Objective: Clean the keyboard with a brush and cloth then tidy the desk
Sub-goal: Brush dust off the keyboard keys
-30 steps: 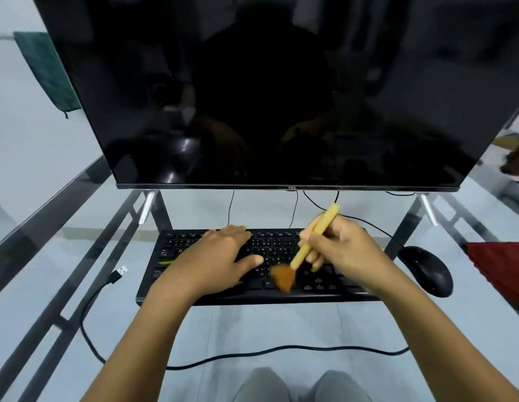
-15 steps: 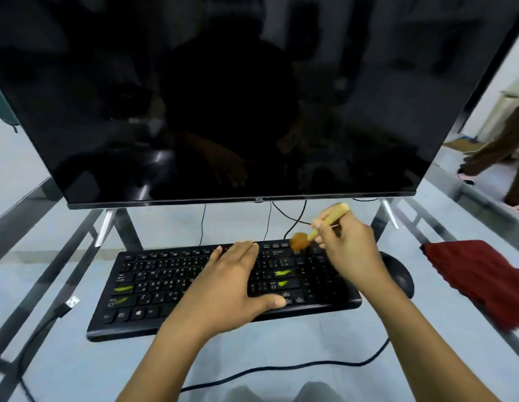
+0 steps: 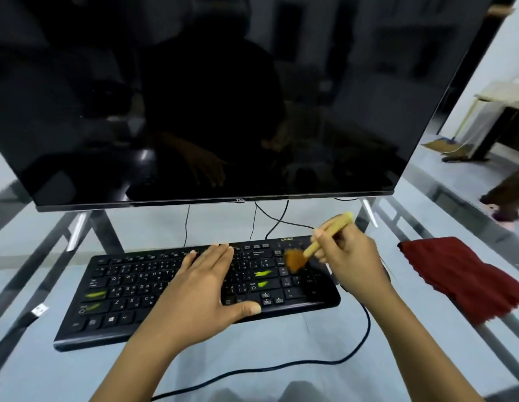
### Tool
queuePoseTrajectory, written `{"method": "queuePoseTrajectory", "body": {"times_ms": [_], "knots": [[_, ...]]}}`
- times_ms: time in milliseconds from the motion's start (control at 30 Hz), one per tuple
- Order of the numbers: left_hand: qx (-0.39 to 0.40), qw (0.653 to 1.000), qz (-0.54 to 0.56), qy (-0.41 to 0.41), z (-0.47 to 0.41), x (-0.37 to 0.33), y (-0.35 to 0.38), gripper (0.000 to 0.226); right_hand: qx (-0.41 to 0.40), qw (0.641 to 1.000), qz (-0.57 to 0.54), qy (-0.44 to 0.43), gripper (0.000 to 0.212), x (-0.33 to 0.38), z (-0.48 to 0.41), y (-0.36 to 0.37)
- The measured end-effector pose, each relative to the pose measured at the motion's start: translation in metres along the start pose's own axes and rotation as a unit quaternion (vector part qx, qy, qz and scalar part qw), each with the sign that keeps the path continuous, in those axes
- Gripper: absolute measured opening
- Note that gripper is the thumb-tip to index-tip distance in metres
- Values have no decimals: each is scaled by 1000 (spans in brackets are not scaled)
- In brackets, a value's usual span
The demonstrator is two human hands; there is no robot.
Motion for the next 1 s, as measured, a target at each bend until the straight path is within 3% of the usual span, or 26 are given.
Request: {"method": "queuePoseTrajectory", "body": {"times_ms": [67, 133, 200, 267, 333, 400, 467, 533, 700, 767, 867, 1000], "knots": [[-1, 1000, 3, 2, 0, 0, 0, 114, -43, 999, -27, -17, 13, 2, 1, -8], [-3, 1000, 5, 4, -1, 0, 0, 116, 14, 994, -104, 6, 14, 3, 5, -3], [-1, 1000, 2, 4, -1, 1, 1, 117, 52, 997, -62, 4, 15, 2, 9, 4], [1, 1000, -2, 5, 0, 0, 1, 118, -9, 999, 11, -31, 15, 2, 8, -3], [1, 1000, -1, 7, 0, 0, 2, 116, -49, 998, -32, -31, 15, 1, 8, -12], [0, 1000, 7, 7, 0, 1, 1, 113, 19, 993, -116, 6, 13, 0, 11, -6], [-9, 1000, 19, 7, -2, 4, -1, 113, 67, 996, -63, 10, 12, -4, 15, -2], [-15, 1000, 25, 3, -3, 3, -5, 113, -2, 1000, 8, 0, 14, -14, 10, -17], [-11, 1000, 18, 9, -16, -25, -15, 94, -177, 977, -112, 44, 5, -49, -1, -91], [-9, 999, 16, 42, -30, -50, -17, 86, -191, 970, -136, 70, 8, -69, 0, -113], [-5, 996, 19, 91, -55, -94, -13, 76, -202, 973, -85, 77, 8, -92, 7, -128], [27, 991, 13, 131, -83, -137, 8, 69, -156, 985, 66, -16, 12, -105, 16, -124]]}}
Point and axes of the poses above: each hand's wrist, its own z-axis away from the middle knuckle, its own y-axis out of the palm, x = y × z, the point moved 6 cm from there along -z, towards the middle knuckle, and after that the axes turned 2 degrees about -x, right-handed, at the moved point
